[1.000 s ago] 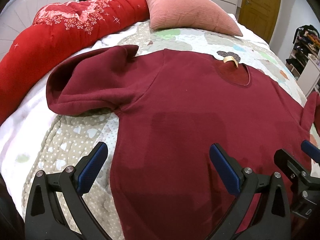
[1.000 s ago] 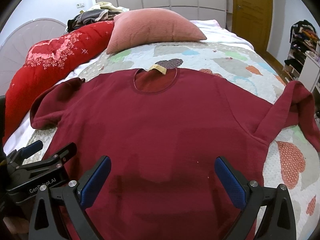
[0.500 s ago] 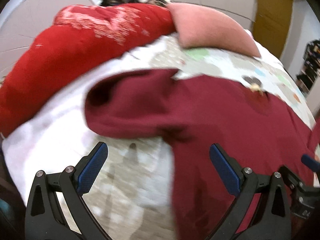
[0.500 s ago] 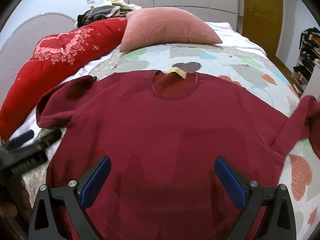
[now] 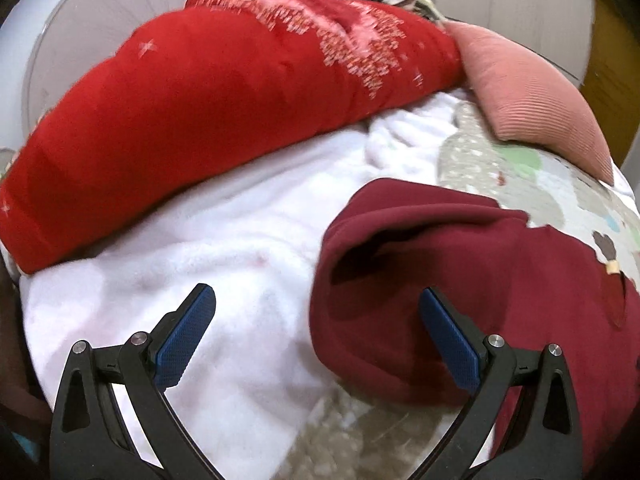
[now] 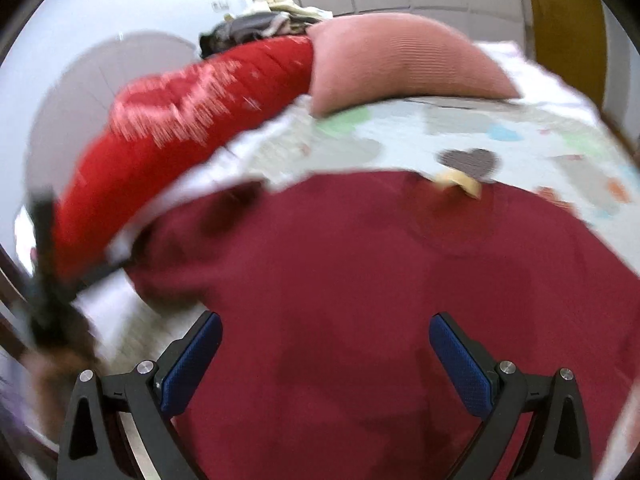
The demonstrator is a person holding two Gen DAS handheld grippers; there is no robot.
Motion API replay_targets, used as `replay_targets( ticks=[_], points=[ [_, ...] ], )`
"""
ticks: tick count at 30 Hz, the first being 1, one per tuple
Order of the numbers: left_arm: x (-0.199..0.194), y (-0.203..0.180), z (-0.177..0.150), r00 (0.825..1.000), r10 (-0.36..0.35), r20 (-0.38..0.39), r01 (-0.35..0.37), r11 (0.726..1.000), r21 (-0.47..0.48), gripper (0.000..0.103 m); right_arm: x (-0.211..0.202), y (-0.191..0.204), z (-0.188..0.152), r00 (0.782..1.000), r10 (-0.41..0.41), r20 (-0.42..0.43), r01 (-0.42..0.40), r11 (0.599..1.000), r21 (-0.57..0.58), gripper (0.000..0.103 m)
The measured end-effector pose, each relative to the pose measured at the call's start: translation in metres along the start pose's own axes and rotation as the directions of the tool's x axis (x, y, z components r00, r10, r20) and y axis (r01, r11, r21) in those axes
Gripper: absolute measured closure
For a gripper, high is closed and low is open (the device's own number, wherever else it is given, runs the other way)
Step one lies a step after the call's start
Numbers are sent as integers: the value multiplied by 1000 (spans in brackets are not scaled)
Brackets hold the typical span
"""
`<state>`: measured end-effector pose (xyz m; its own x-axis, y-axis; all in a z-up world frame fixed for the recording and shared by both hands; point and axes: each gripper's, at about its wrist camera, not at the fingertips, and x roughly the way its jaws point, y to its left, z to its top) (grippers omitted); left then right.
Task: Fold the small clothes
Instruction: 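Grasp the sleeve nearest the right gripper and lift it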
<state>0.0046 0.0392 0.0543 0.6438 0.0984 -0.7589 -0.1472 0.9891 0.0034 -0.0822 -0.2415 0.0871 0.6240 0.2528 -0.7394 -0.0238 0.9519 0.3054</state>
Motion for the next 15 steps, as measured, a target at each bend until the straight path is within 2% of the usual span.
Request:
replay_targets(
  ticks=[4,6,8,10,12,14,15],
  points=[
    [23,9,-4,1000,8,-29,-8,1000,-21,1,30,11,51,984,179,-2,-177,976,127,0],
    [33,13,-6,998,-13,-61,11,999,-42,1,52,21,70,976,219,-14,-214,965,153,0],
    [40,18,-7,996,-42,-85,36,997,-71,1,86,29,85,968,244,-57,-230,956,181,9],
    [41,21,-7,994,-57,-94,48,994,-95,1,120,34,95,958,267,-105,-238,944,227,22],
    [44,21,-7,993,-66,-98,56,993,-100,1,144,35,102,949,284,-137,-241,934,264,28],
    [46,21,-7,992,-68,-105,57,993,-100,1,173,41,106,930,318,-182,-258,921,291,34],
    [47,20,-7,992,-68,-106,57,993,-100,1,182,45,107,927,321,-193,-259,922,288,48]
  ],
)
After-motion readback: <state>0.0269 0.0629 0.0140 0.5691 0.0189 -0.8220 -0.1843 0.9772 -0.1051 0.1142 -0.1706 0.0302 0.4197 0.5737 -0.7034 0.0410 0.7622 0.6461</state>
